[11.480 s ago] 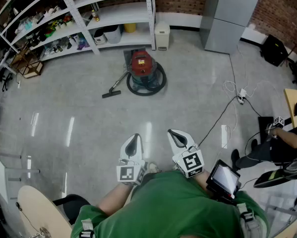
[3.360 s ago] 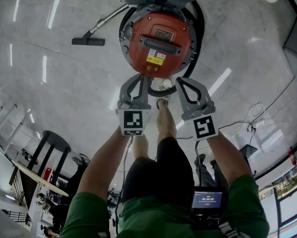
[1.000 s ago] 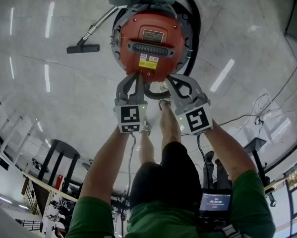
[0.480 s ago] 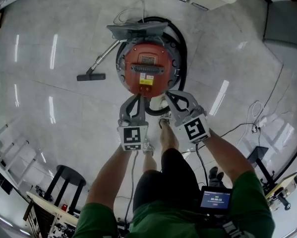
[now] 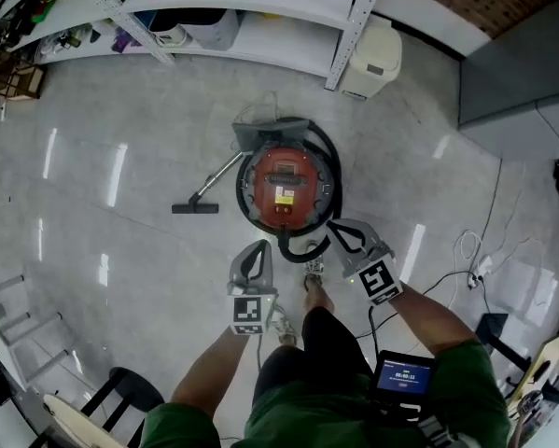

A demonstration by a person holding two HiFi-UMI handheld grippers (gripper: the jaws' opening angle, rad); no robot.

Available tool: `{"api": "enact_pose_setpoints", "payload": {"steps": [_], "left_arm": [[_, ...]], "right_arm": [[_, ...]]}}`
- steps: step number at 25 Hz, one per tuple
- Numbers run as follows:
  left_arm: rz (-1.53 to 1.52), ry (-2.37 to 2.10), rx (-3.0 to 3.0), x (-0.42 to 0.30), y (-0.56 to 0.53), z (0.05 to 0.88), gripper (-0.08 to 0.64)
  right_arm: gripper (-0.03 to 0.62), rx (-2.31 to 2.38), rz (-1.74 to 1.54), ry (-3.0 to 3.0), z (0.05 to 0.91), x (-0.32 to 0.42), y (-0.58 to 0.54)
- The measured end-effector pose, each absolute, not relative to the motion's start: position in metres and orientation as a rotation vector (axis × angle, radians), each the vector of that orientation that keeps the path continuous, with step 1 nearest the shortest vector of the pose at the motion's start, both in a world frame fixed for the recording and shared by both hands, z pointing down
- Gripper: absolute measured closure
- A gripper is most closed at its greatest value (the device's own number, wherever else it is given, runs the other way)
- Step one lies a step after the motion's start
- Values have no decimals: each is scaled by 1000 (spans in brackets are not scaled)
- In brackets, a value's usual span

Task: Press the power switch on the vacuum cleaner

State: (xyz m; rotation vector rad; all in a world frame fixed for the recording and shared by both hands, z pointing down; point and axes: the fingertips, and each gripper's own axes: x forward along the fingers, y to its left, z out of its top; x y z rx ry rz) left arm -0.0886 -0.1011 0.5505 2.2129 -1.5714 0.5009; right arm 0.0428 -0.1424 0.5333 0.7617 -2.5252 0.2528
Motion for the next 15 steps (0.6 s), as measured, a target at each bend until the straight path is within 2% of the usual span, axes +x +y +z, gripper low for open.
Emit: {"api": "enact_pose_setpoints", "payload": {"steps": [7, 15], "left_arm": [[303, -1618, 2263, -108, -43, 447, 551], [120, -1669, 2298, -123, 34, 368, 551]], "right_arm": [[589, 926, 196, -2562, 443, 61, -94], [589, 1188, 206, -2586, 364, 82, -17]]}}
